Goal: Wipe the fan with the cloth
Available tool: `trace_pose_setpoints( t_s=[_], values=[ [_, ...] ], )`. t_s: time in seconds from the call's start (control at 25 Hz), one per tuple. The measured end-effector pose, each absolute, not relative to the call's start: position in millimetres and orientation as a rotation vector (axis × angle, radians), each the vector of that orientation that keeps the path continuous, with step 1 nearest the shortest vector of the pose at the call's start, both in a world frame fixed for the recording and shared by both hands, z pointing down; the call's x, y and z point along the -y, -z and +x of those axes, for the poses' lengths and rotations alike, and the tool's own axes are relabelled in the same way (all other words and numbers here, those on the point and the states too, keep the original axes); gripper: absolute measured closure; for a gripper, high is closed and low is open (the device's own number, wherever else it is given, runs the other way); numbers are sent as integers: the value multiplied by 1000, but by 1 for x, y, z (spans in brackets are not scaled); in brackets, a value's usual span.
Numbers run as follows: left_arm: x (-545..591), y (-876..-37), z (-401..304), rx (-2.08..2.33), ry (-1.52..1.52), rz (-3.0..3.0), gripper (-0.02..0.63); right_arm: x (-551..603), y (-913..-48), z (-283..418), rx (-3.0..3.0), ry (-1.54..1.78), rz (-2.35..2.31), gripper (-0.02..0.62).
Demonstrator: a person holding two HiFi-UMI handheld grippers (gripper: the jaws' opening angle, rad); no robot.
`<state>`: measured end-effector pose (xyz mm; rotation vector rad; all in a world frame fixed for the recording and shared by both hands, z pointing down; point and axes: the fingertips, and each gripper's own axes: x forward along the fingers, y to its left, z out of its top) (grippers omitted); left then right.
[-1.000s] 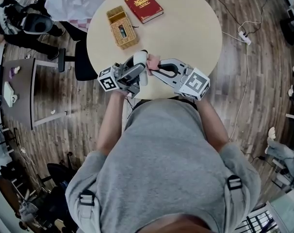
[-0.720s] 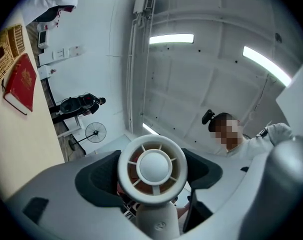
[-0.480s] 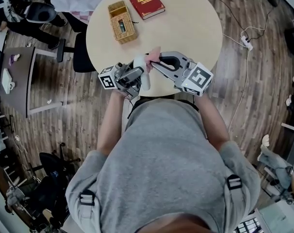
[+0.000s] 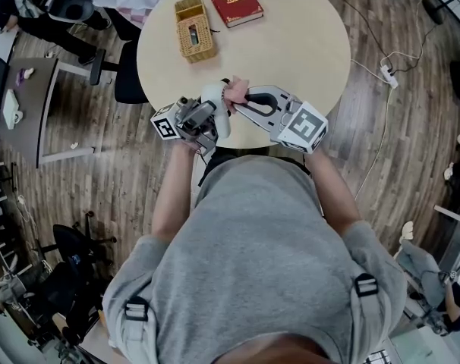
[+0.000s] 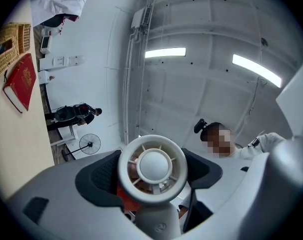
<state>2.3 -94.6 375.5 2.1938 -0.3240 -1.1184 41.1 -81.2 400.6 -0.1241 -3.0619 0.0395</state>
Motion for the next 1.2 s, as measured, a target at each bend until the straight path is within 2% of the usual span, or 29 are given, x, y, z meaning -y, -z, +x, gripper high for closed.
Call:
trace_pose_setpoints(
  t_s=[0.24,0.44,0.68,1.2],
  values=[
    [92,-379,15,334,1082,2195,227,59,-384,52,3126,-68,-288,551],
    [93,-382,31,309,1047,2193,227,75,-368,60,3190,-137,-211,551],
    [97,-380,38,354,1050,2201,227,88,-389,71,3128,-82,-135,551],
    [110,-371,27,400,1132,2175,227,67,-416,70,3124,-186,-246,551]
  ],
)
